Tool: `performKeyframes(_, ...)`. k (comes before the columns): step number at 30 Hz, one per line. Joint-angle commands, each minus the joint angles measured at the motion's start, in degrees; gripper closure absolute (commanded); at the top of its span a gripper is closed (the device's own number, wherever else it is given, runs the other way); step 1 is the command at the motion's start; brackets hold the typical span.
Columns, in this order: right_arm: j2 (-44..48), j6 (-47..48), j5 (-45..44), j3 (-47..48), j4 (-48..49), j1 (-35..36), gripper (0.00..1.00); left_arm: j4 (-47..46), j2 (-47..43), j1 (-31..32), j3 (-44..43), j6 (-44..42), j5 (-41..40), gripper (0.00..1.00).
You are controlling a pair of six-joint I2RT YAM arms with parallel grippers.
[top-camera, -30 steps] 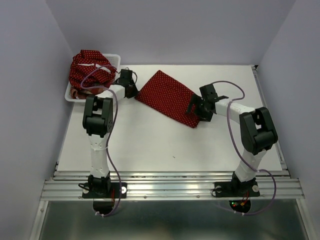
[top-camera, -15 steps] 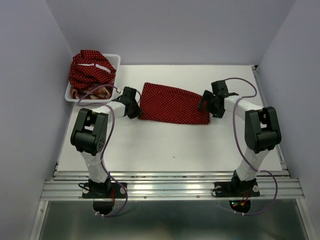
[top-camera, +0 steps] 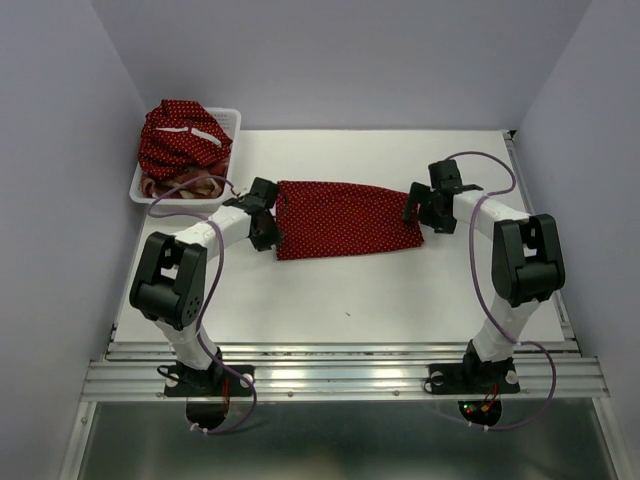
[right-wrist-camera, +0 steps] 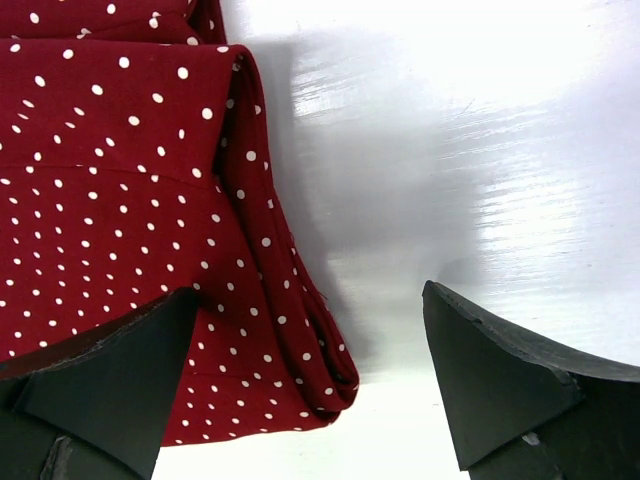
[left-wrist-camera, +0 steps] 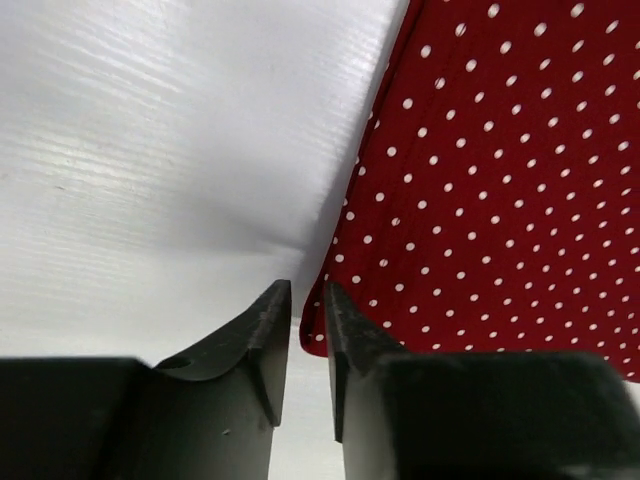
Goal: Fold and stack the skirts
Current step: Fold the skirt
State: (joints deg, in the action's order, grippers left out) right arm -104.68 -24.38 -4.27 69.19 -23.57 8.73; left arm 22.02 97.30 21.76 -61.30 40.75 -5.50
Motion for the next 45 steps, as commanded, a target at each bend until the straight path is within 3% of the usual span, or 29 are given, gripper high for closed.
performKeyframes(1,1.1,2.6,0.8,0.8,0.4,-0.5,0.0,3.1,-2.2,-0.1,-4.2,-1.6,-2.8,0.58)
performKeyframes(5,1.0,3.6,5.1,-0.6,1.2,-0.5,0.0,3.5,-3.2,-0.2,-4.5,-1.1,-3.3,0.44)
performKeyframes(6,1.0,4.0,6.5,-0.9,1.3,-0.5,0.0,3.6,-3.6,-0.2,-4.9,-1.3,-3.8,0.35)
performKeyframes(9,0.7,4.8,9.8,-1.7,2.2,-0.5,0.01,3.4,-3.3,-0.1,-7.7,-2.2,-4.4,0.24)
performKeyframes(12,0.3,4.5,10.2,-1.9,2.9,-0.5,0.04,1.3,-2.0,-0.1,-10.8,-3.7,-3.8,0.04)
performKeyframes(13,0.1,4.5,10.0,-1.9,2.9,-0.5,0.06,1.0,-1.4,-0.1,-11.6,-4.2,-3.6,0.02)
performKeyframes(20,-1.8,4.3,12.7,-3.3,3.0,-0.5,0.32,-2.7,4.0,-0.2,-19.5,-7.4,0.9,0.01)
performKeyframes(27,-3.9,4.2,13.0,-3.9,3.0,0.1,0.44,-2.2,7.4,-0.3,-21.7,-8.8,-0.2,0.01)
performKeyframes(29,-4.5,4.3,12.5,-3.7,2.9,0.7,0.53,-2.6,7.4,-0.5,-21.2,-8.6,-0.3,0.01)
performKeyframes(30,-4.7,4.2,12.4,-3.7,2.9,0.7,0.63,-2.9,7.4,-0.5,-21.1,-8.4,-0.1,0.01)
performKeyframes(37,-3.3,5.4,8.7,-3.2,3.0,0.7,0.96,-4.5,7.6,-0.8,-20.2,-8.5,2.9,0.01)
performKeyframes(45,3.2,9.8,4.5,-1.5,2.0,0.7,0.99,-7.2,7.1,0.1,-19.2,-11.5,8.2,0.01)
